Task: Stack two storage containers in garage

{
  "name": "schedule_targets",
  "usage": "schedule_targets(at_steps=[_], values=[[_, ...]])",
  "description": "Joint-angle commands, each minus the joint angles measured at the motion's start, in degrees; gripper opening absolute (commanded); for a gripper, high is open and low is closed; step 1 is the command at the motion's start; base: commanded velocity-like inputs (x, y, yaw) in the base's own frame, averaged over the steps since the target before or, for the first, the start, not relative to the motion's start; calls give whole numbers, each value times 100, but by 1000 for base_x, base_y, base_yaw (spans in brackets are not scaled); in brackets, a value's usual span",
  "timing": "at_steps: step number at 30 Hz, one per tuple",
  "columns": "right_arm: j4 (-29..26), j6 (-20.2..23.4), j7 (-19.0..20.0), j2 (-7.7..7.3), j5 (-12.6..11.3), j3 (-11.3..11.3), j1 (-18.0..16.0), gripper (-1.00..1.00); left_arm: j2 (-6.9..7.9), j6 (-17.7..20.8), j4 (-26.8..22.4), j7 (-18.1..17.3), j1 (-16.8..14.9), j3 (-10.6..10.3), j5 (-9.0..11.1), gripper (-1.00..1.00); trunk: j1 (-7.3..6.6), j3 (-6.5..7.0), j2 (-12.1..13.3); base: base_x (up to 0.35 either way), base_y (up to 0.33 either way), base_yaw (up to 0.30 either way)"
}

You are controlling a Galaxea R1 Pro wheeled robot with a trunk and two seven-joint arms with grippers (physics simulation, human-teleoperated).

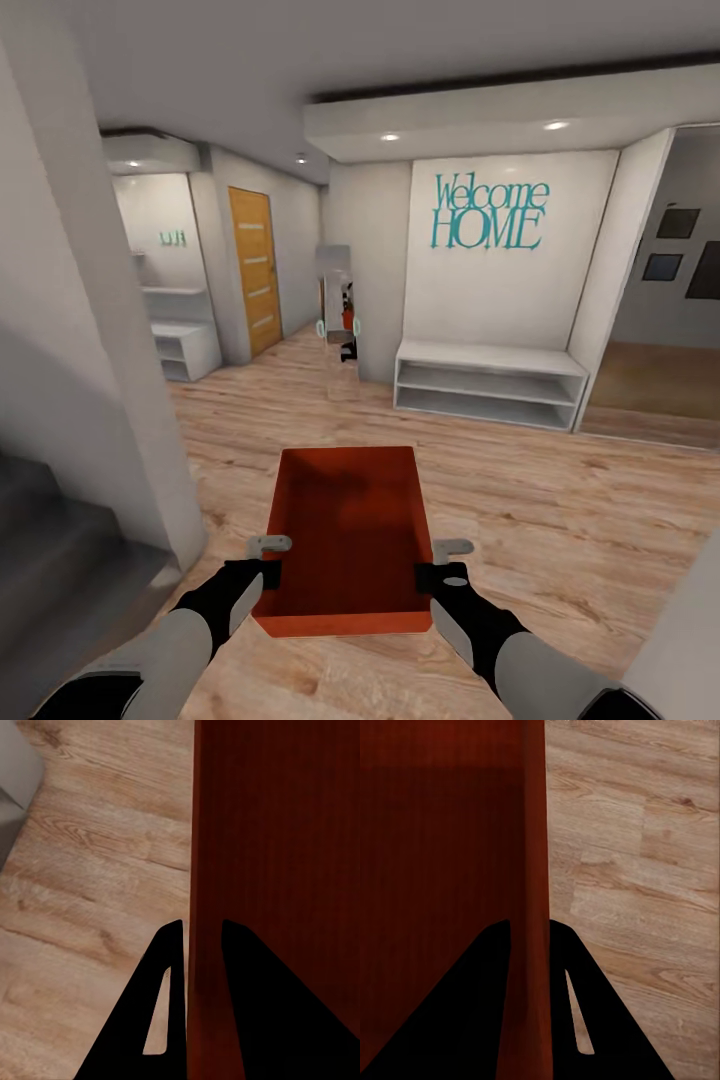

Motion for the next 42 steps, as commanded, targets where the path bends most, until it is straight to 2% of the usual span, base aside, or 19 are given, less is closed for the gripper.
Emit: schedule_targets(at_steps=[1, 42], values=[[-215, -78, -21, -6, 16, -77, -12, -100, 78, 34, 0, 27, 2, -4, 33, -100, 6, -13, -12, 324, 0, 0], [-215, -78, -21, -6, 16, -77, -11, -100, 78, 25, -4, 27, 2, 2, 33, -100, 6, -13, -12, 324, 0, 0]])
